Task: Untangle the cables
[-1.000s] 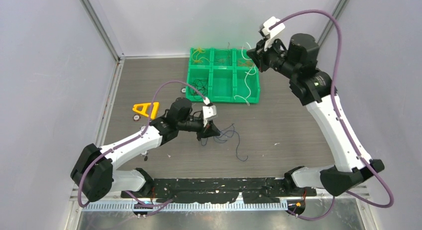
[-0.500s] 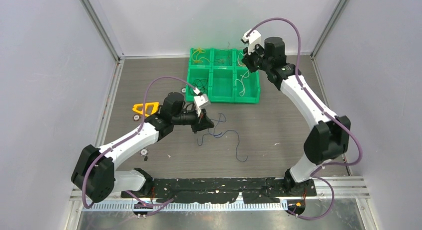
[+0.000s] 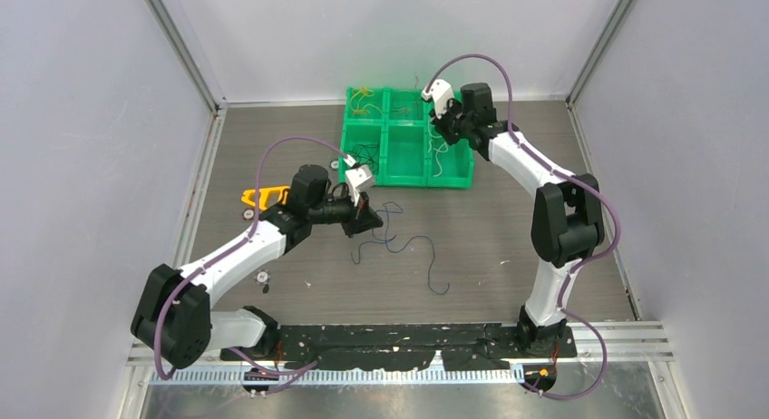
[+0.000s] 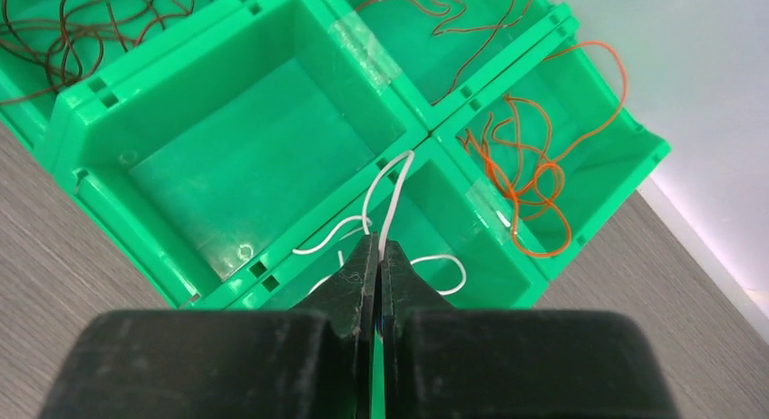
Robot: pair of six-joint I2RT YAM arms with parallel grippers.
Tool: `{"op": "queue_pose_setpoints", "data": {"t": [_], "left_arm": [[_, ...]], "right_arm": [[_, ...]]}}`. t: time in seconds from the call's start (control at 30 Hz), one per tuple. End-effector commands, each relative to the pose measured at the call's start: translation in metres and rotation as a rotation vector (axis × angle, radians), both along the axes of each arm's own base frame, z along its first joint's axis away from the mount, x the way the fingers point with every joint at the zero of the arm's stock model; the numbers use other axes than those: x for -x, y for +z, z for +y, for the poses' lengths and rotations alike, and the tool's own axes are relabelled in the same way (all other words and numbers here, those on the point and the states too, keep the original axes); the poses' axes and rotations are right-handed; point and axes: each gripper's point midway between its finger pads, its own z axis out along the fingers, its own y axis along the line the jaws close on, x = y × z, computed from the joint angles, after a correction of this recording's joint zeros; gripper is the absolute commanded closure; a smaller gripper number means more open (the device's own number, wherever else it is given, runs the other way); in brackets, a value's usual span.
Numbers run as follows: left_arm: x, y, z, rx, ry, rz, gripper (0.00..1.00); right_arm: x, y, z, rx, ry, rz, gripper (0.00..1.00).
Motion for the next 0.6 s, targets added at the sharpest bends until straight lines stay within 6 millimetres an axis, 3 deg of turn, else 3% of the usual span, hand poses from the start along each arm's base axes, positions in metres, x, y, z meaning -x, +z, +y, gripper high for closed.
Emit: {"op": "queue_pose_setpoints", "data": {"t": [0.0,0.2,0.4,0.5,0.57], "left_arm": [[-0.011,0.015,-0.002,0.02,0.012,-0.034,1.0],[-0.014,0.012,-0.003,0.015,0.016,-0.028,1.0],[-0.016,0.012,-0.003,0.016,0.032,-0.01,1.0],[-0.016,0.013,-0.003,0.018,0.038,-0.002,1.0],[-0.017,0.014,-0.004,0.019,0.042,-0.001,1.0]], "right_arm": [[0.004,-0.011,0.003,0.028,0.049,0.012,0.95],[0.013,-0.06,-0.005,0.137,0.093,0.132,0.95],[0.012,-0.093,-0.025,0.239,0.067,0.223,0.95],[0.012,-0.093,-0.026,0.226,0.07,0.26,0.93],[0.012,-0.086,-0.022,0.195,0.075,0.274,0.8]]}}
